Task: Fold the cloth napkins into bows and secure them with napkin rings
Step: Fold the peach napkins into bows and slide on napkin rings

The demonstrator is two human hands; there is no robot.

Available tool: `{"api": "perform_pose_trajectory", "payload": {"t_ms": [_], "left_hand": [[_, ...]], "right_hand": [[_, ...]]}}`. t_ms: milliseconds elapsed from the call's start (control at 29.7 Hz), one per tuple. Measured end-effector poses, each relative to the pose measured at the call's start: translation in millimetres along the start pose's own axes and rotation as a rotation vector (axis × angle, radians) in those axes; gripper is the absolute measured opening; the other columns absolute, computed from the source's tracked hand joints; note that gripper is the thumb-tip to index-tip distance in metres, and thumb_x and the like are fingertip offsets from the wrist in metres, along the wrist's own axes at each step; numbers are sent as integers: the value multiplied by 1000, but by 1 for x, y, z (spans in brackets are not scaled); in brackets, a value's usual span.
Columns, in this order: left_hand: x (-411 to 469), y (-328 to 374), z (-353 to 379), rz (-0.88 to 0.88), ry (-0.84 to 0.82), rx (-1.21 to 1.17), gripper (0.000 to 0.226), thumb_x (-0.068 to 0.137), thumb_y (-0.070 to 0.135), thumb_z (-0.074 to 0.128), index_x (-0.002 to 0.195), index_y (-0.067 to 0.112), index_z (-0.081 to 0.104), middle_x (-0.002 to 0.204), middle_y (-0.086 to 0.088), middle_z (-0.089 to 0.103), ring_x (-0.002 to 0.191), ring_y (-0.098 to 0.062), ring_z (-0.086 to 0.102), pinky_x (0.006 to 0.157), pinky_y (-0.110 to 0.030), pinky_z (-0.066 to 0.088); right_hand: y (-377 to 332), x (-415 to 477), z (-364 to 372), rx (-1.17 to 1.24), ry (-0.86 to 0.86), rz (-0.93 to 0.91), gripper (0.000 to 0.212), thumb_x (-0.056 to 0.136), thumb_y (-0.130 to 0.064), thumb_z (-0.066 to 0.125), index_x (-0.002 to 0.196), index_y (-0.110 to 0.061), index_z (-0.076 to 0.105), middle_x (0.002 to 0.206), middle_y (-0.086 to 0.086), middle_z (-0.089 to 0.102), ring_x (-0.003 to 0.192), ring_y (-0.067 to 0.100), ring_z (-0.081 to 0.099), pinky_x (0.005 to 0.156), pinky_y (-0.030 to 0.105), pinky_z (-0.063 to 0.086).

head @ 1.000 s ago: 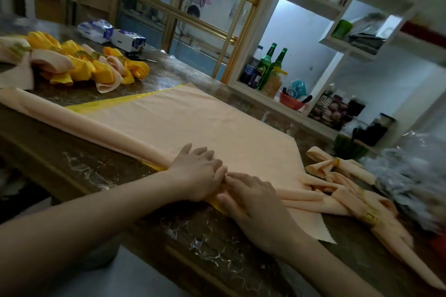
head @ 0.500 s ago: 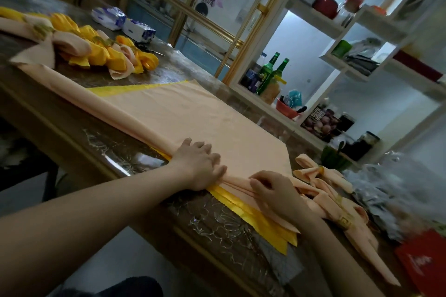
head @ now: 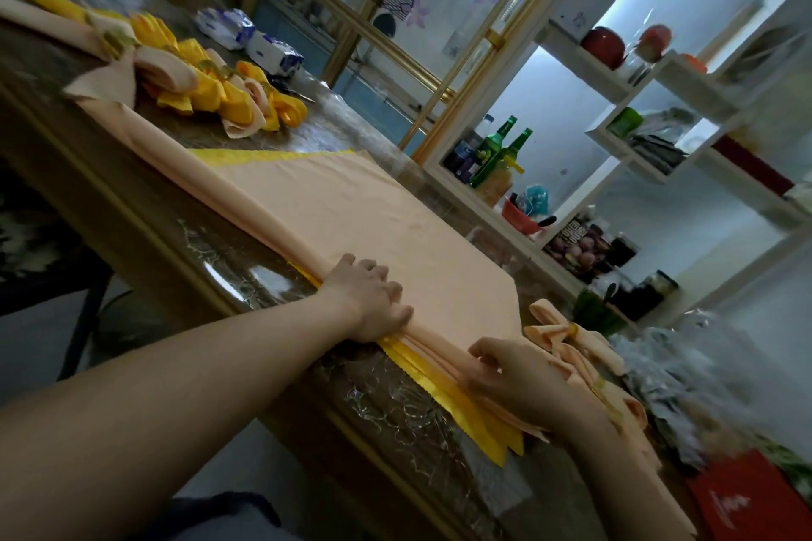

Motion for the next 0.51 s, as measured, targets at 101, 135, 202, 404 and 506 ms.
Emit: {"api": "perform_pose_trajectory", "payload": {"t_ms": [101,135,202,404,506], "left_hand": [[1,0,1,-12,12,11,58,95,54,16,138,22,39,148,-11,33,135,-27,30,109,-46,24],[1,0,1,-18,13,13,57,95,54,17,137,22,40,147,-11,34,135,-27,30,109,-46,24],[2,0,0,-25,19,10,56,96,53,17,137,23,40,147,-11,35,134,-26,31,108,-46,24],[-1,0,-2,-23,26,-4,55,96,52,16,136,23,41,146,-11,36,134,-26,32,107,-44,26],[-1,0,-2,-18,27,-3,55,96,52,15,135,23,42,145,-10,37,133,-26,33,106,-44,26]], "right_hand": [[9,4,2,20,-35,46,28,88,-25,57,115,-28,51,96,-13,53,85,4,54,76,23,50],[10,4,-3,22,4,52,28,86,-23,59,111,-29,50,95,-12,52,84,5,55,76,25,52],[10,5,-20,-6,136,33,26,85,-21,61,106,-29,48,98,-10,51,84,5,54,76,25,52],[8,-12,-43,-214,381,-72,12,96,-27,49,101,-21,58,93,-7,52,74,4,50,63,16,40],[16,-24,-53,-316,430,-32,17,96,-25,48,104,-19,62,100,0,64,78,14,60,66,22,45]]}}
Point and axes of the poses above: each hand's wrist, its own x-axis towards the middle knuckle, its own z-axis out of the palm, y = z × x, the point moved 8 cm from there along x, towards the middle knuckle
